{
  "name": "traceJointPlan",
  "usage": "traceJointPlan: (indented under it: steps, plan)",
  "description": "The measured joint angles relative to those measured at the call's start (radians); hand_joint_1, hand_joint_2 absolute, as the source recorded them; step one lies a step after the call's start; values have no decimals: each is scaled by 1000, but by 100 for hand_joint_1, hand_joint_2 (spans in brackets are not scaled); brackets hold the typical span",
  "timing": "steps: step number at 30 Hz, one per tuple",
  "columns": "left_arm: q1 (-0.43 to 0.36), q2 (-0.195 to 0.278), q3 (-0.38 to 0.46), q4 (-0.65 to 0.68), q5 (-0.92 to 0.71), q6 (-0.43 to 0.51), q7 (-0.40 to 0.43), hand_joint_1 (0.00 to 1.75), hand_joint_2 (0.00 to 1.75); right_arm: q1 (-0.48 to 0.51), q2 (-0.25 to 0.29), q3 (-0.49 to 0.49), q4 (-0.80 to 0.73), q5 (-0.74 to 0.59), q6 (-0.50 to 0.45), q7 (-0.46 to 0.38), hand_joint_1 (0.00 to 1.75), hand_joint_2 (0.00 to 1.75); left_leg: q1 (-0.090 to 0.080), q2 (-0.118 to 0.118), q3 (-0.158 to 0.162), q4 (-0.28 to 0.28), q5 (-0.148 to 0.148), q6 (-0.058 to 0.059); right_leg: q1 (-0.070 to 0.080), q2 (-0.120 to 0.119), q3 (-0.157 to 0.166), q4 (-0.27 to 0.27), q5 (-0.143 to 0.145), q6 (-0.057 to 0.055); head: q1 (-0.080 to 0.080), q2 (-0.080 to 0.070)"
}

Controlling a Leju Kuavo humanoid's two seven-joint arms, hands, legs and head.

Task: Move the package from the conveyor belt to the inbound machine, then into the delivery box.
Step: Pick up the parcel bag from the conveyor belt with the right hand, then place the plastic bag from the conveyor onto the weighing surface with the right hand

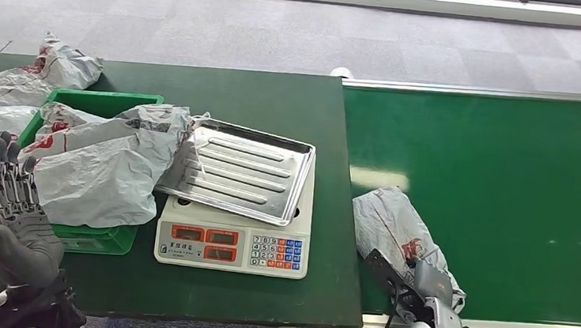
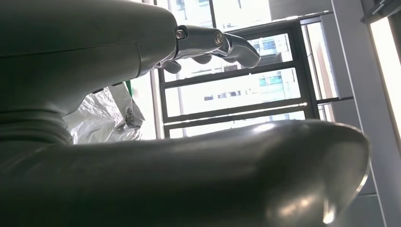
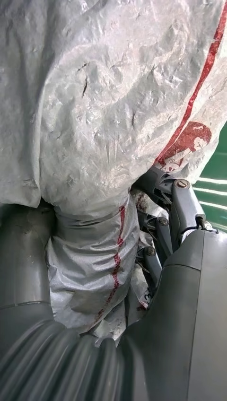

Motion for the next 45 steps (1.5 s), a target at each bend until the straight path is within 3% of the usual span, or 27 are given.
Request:
traceJointPlan:
  steps: [4,10,16,24,34,40,45]
  plan:
    - [11,-4,1,-2,9,-9,-4,0,0,43,8,8,-90,12,-39,-10,175,175,0,-6,-4,0,0,0,0,-4,-2,0,-1,0,0,0]
    - [45,-17,9,-17,12,-12,-37,0,0,127,12,36,-378,131,-150,-27,175,175,-1,-6,-15,0,1,0,-1,-6,-10,1,-1,0,0,0]
    - [68,-34,20,-28,22,-16,-65,0,0,121,-9,43,-646,254,-268,-78,175,175,-2,-7,-15,0,3,1,-2,-6,-12,1,0,0,0,0]
    - [68,-46,20,-29,29,-30,-69,0,0,98,-22,75,-801,316,-325,-90,175,175,-2,-7,-15,0,3,1,-2,-6,-13,1,0,0,0,0]
    - [40,-47,20,-13,46,-36,-68,0,0,-15,-27,159,-794,328,-323,-151,175,175,-2,-6,-19,0,3,0,-2,-6,-13,2,0,0,0,0]
    - [-25,-47,4,25,77,-60,-62,0,0,-204,0,332,-575,227,-375,-279,175,175,-2,-7,-16,0,8,-2,-2,-5,-16,4,3,-2,0,0]
    - [-77,-45,-17,58,94,-69,-57,0,0,-311,47,461,-392,143,-438,-331,175,175,-2,-8,-18,0,9,-2,-2,-6,-17,5,4,-2,0,0]
